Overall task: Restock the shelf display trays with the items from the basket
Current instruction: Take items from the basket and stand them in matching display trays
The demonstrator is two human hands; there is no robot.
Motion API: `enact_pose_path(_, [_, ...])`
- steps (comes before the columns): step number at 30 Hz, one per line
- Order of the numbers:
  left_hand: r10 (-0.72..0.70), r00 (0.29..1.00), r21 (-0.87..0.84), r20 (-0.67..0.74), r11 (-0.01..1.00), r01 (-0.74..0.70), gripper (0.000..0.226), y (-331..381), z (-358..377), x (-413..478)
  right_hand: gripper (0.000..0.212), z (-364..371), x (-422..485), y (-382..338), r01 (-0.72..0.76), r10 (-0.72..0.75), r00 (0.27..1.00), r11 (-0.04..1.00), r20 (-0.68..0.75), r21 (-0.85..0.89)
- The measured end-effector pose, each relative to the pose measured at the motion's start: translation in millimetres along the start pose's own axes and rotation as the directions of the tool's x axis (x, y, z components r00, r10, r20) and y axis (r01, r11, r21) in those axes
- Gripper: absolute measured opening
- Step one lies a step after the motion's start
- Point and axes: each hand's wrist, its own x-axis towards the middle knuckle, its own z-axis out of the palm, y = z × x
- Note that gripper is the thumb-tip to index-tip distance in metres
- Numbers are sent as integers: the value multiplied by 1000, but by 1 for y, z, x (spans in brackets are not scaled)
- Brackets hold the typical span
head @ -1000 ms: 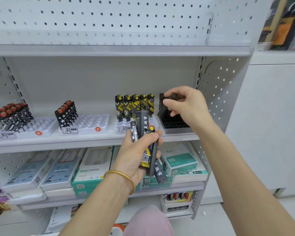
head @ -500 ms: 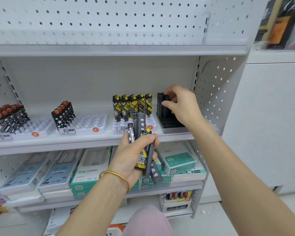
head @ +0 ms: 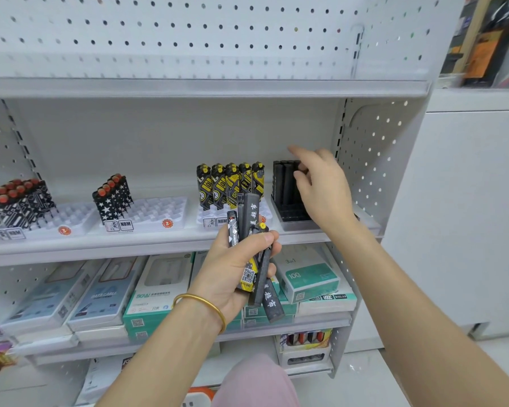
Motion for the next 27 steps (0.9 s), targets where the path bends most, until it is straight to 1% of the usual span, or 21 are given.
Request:
enact_pose_path(1, [0,1000,9,0,1000,0,45,0,0,0,36,-5,-3,-6,-14,17,999,996,-29,91])
enact_pose_path(2, [0,1000,21,-4,1000,0,39,-1,0,1,26,-10,-5,-15,-42,47,999,976,-17,215])
enact_pose_path(3, [1,1000,31,-12,1000,0,32,-1,0,2,15,-16,-8,-24,-97,81,995,933,60,346])
enact_pose_path(4, [2,1000,38,-21,999,-2,27,-2,0,2,11,-21,-11,-33,-175,104,977,884,184,433])
enact_pose_path(5, [5,1000,40,-27,999,-4,25,-2,0,3,18,-25,-13,-41,-246,105,943,859,316,448])
enact_pose_path(6, [8,1000,41,-27,999,-7,25,-2,1,3,27,-26,-15,-45,-292,94,898,857,429,425])
enact_pose_path(7, [10,1000,39,-24,999,-9,26,-2,2,3,32,-26,-16,-47,-311,78,864,859,497,406])
enact_pose_path(8, [11,1000,33,-20,999,-10,27,-2,2,3,33,-25,-16,-48,-316,67,851,858,522,405])
enact_pose_path(12, [-2,1000,1,3,1000,2,31,-2,2,2,27,-24,-14,-44,-352,97,877,796,470,492])
enact_pose_path(16, [9,1000,-32,22,999,-8,54,1,2,1,4,-19,-17,-39,-440,171,877,660,448,609])
enact_pose_path(17, [14,1000,-49,19,999,-13,56,2,2,1,2,-19,-18,-38,-464,199,873,621,445,632])
enact_pose_path(18, [15,1000,-67,14,998,-15,53,4,1,2,4,-19,-19,-36,-485,233,869,578,437,656])
enact_pose_path(19, [12,1000,-80,8,997,-11,44,5,1,2,6,-20,-20,-34,-502,266,864,527,428,686])
enact_pose_path(21, [4,1000,-89,-3,996,-4,18,7,-2,4,9,-24,-22,-29,-520,308,853,436,422,734])
enact_pose_path(22, [3,1000,-89,-11,996,-4,11,7,-3,4,9,-25,-23,-27,-526,313,848,408,427,746])
enact_pose_path(25, [20,999,-86,-36,996,-23,10,9,-4,4,9,-27,-29,-22,-549,285,835,375,471,747])
enact_pose_path(27, [36,998,-100,-53,994,-41,11,10,-4,5,6,-29,-33,-19,-556,227,830,415,509,720])
